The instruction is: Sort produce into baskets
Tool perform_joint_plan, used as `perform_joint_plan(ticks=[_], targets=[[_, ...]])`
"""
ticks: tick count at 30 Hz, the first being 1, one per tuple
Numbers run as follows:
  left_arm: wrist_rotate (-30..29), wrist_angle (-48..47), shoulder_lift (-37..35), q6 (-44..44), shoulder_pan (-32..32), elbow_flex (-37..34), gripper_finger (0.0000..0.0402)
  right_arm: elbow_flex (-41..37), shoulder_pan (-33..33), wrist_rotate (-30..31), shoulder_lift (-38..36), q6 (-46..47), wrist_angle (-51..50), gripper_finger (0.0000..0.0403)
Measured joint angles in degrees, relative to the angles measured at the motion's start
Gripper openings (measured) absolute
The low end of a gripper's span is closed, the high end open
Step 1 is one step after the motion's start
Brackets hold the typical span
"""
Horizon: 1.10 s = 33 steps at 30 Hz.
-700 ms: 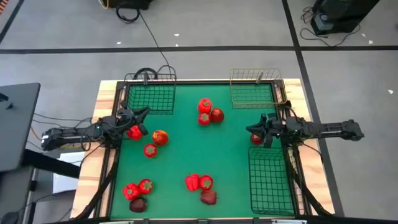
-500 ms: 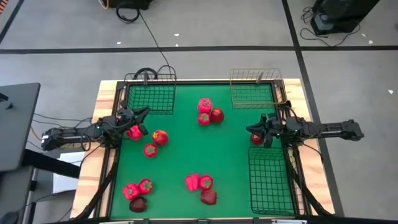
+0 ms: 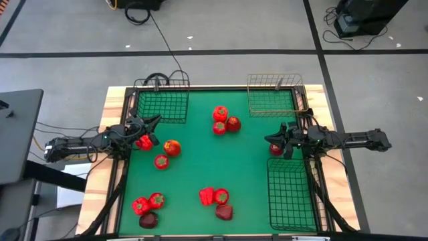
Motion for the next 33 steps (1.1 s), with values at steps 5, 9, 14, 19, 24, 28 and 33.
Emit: perform_joint_plan(ticks=[5,9,14,19,24,28,33], targets=[[0.00,0.00,0.01,0.02,0.01,-0.01,0.0046,0.00,0.00,0.02,0.01,0.00,0.00,0.0032],[0.00,0.00,0.00,0.01,-0.01,0.00,0.0046,0.00,0.01,0.01,-0.01,0.01,0.01,0.0032],[0.00,0.00,-0.01,0.00,0.00,-0.01,0.0046,0.02,0.00,-1.63,0.01,0.17,0.04,0.0032],[-0.03,0.19,0.00,1.38,0.01,0.00,0.0046,0.02,0.02,-2.00,-0.04,1.96,1.69,0.0032],[-0.31,2.04,-0.01,7.56,0.01,0.02,0.0046,0.02,0.02,-1.47,-0.04,1.92,1.77,0.0032],[-0.40,2.05,-0.01,7.63,0.01,0.00,0.0046,0.02,0.02,-0.40,0.01,1.64,3.16,0.0032],[-0.46,2.11,-0.01,7.13,0.01,0.01,0.0046,0.04,0.00,4.96,0.01,1.46,7.69,0.0032]])
